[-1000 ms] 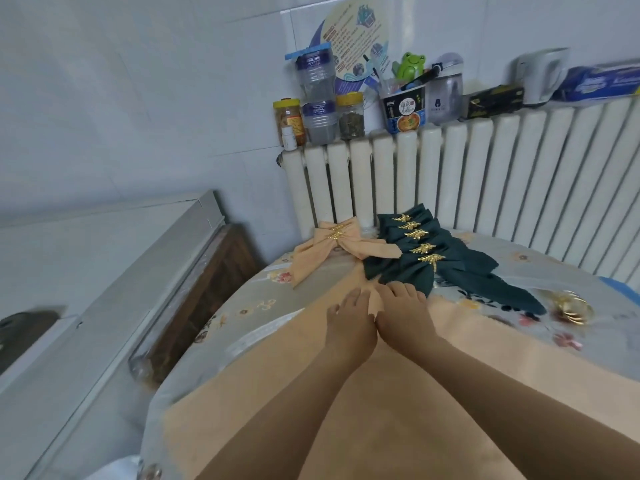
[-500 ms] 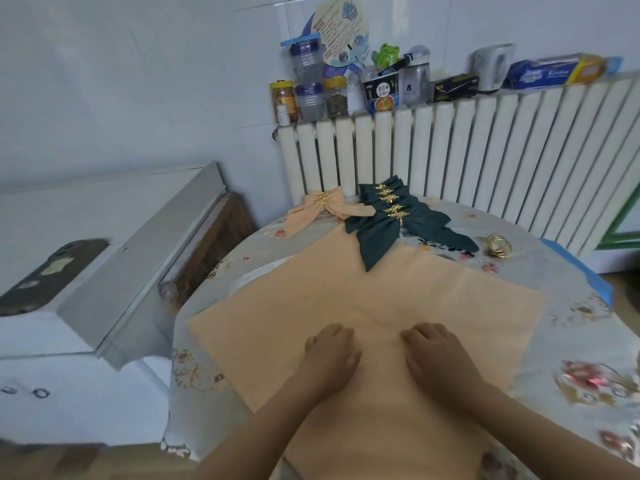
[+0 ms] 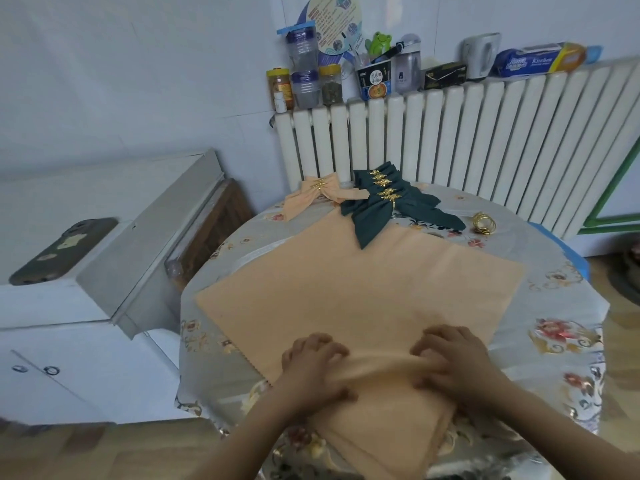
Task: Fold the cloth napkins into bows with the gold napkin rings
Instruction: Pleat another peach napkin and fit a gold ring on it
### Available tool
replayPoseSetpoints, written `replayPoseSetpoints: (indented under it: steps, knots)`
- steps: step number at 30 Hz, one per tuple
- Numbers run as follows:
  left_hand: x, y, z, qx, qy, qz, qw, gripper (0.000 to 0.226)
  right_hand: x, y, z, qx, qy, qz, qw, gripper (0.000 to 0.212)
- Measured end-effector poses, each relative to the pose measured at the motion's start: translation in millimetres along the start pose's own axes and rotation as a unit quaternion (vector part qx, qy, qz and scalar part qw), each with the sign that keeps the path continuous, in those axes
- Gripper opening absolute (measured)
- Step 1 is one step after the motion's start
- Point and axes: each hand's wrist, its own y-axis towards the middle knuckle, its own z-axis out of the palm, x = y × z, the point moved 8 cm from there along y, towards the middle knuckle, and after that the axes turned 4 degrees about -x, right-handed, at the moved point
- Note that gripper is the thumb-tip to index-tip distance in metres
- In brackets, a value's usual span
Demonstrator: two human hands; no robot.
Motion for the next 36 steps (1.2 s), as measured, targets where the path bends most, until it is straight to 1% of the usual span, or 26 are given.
replayPoseSetpoints:
  steps: [2, 3, 4, 5, 6, 8, 11, 12, 13, 15, 16, 17, 18, 20, 22, 23, 24, 25, 27, 28, 29, 30, 32, 33, 36]
  knots:
    - [-0.7, 2.5, -2.5, -0.054, -0.016, 0.000, 0.998, 0.042, -2.0, 1.4, -6.0, -0.065, 0.063, 0.004, 0.996, 0.044]
    - [-0.7, 2.3, -6.4, -0.094, -0.042, 0.007, 0.995, 0.033, -3.9, -0.1, -10.6, -0.090, 0.091, 0.014, 0.992, 0.029]
    - [0.9, 1.8, -11.6, -0.131, -0.074, 0.015, 0.988, 0.028, -6.0, -1.4, -16.5, -0.112, 0.109, 0.030, 0.987, 0.019]
    - [3.1, 1.1, -16.1, -0.158, -0.095, 0.020, 0.983, 0.026, -7.6, -3.1, -22.4, -0.123, 0.113, 0.046, 0.985, 0.013]
    - [5.5, 1.3, -21.0, -0.174, -0.093, 0.018, 0.980, 0.023, -7.7, -2.7, -27.2, -0.121, 0.109, 0.058, 0.985, 0.013]
    - [6.2, 1.8, -30.5, -0.182, -0.061, 0.004, 0.981, 0.019, -7.6, -0.9, -35.0, -0.097, 0.104, 0.064, 0.988, 0.020]
    - [2.3, 7.5, -44.2, -0.160, -0.031, 0.004, 0.987, 0.021, -7.0, 7.3, -41.7, -0.040, 0.100, 0.053, 0.993, 0.031]
    - [-0.7, 9.8, -48.4, -0.134, -0.015, 0.005, 0.991, 0.022, -7.2, 9.7, -43.1, -0.018, 0.096, 0.048, 0.994, 0.034]
    - [-2.8, 11.0, -51.1, -0.092, -0.004, 0.005, 0.996, 0.024, -7.0, 10.9, -44.0, 0.008, 0.095, 0.045, 0.994, 0.035]
    - [-4.6, 12.0, -48.1, 0.031, -0.026, 0.003, 0.999, 0.027, -8.0, 11.8, -42.9, 0.076, 0.093, 0.047, 0.992, 0.036]
    - [-4.8, 9.2, -46.0, 0.086, -0.049, -0.002, 0.995, 0.027, -8.8, 11.7, -41.2, 0.107, 0.091, 0.050, 0.989, 0.036]
    - [-5.4, 8.4, -46.3, 0.120, -0.067, -0.003, 0.990, 0.027, -9.4, 13.1, -41.0, 0.126, 0.092, 0.054, 0.986, 0.036]
    - [-5.0, 10.3, -47.7, 0.129, -0.077, -0.004, 0.989, 0.025, -10.2, 16.2, -41.6, 0.129, 0.095, 0.060, 0.985, 0.036]
    - [0.0, 23.3, -50.4, 0.091, -0.065, -0.012, 0.994, 0.023, -11.1, 26.7, -46.1, 0.102, 0.089, 0.075, 0.988, 0.035]
    - [5.1, 38.2, -52.2, 0.025, -0.038, -0.024, 0.999, 0.021, -11.3, 40.1, -50.3, 0.048, 0.047, 0.088, 0.994, 0.032]
    - [8.3, 44.2, -52.7, -0.013, -0.037, -0.035, 0.999, 0.019, -11.9, 45.8, -52.2, 0.017, 0.022, 0.099, 0.995, 0.027]
    - [10.4, 46.9, -53.2, -0.052, -0.043, -0.044, 0.997, 0.019, -11.7, 48.9, -54.1, -0.015, -0.004, 0.106, 0.994, 0.016]
    - [11.3, 49.5, -52.9, -0.087, -0.047, -0.042, 0.994, 0.021, -10.3, 51.0, -54.9, -0.043, -0.027, 0.105, 0.993, 0.013]
    - [6.6, 50.7, -51.9, -0.139, -0.051, -0.011, 0.989, 0.025, -2.1, 54.8, -50.2, -0.064, -0.048, 0.064, 0.995, 0.033]
    - [3.2, 51.1, -50.1, -0.142, -0.061, 0.005, 0.988, 0.023, 4.9, 55.9, -46.5, -0.056, -0.035, 0.030, 0.997, 0.038]
    - [-0.2, 51.7, -45.4, -0.127, -0.068, 0.020, 0.989, 0.020, 14.8, 55.3, -41.9, -0.033, -0.012, -0.006, 0.999, 0.041]
    - [-3.6, 52.2, -38.7, -0.098, -0.065, 0.031, 0.993, 0.019, 22.4, 54.3, -33.7, 0.003, 0.013, -0.033, 0.999, 0.042]
    - [-7.7, 51.5, -26.2, -0.047, -0.043, 0.050, 0.997, 0.020, 31.6, 52.3, -11.2, 0.079, 0.032, -0.055, 0.995, 0.043]
    - [-9.5, 50.5, -23.8, -0.036, -0.039, 0.056, 0.997, 0.021, 32.5, 50.6, -5.1, 0.093, 0.031, -0.051, 0.994, 0.040]
    - [-7.0, 53.8, -21.4, 0.004, -0.054, 0.050, 0.997, 0.027, 35.3, 60.5, 0.1, 0.059, 0.042, -0.036, 0.997, 0.020]
